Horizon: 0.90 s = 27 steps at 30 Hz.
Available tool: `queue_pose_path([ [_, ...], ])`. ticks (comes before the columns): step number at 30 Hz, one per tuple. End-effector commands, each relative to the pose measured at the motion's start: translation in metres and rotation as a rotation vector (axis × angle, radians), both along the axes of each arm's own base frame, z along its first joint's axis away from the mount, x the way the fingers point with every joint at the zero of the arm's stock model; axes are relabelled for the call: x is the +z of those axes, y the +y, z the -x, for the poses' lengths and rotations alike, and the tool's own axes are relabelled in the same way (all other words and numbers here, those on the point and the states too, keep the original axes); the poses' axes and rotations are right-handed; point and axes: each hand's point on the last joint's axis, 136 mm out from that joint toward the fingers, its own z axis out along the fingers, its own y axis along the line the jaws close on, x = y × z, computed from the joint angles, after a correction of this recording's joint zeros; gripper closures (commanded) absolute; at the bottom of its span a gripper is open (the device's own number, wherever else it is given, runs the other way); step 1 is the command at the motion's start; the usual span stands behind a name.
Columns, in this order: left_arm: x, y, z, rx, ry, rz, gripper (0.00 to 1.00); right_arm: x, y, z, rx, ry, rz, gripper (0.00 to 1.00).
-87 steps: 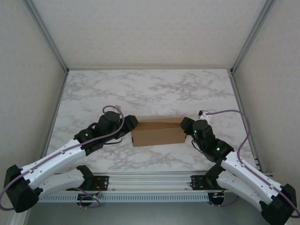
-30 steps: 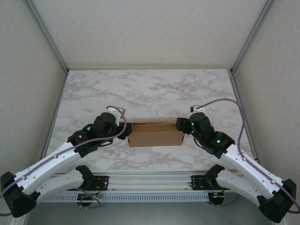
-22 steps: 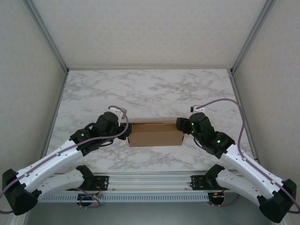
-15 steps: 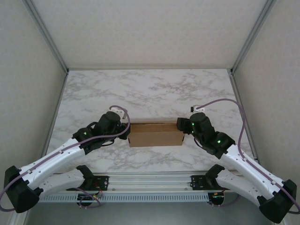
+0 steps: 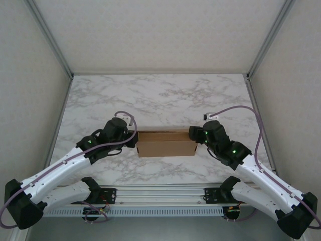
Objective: Fold the paper box
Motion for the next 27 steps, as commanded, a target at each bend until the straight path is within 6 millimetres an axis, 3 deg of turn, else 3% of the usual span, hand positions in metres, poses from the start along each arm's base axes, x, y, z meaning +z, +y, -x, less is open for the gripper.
queue_pose_path([
  [1,0.035,-0.009,-0.006,0.004,-0.035,0.143,0.93,-0.018,-0.002,0.004,0.006,0.05,0.029,0.38],
  [16,0.052,-0.015,-0.009,0.009,-0.001,0.28,0.93,-0.025,-0.001,0.006,0.007,0.071,0.025,0.39],
  [27,0.01,0.01,-0.004,0.063,0.041,0.164,0.93,-0.025,-0.006,0.007,0.004,0.063,0.049,0.39],
])
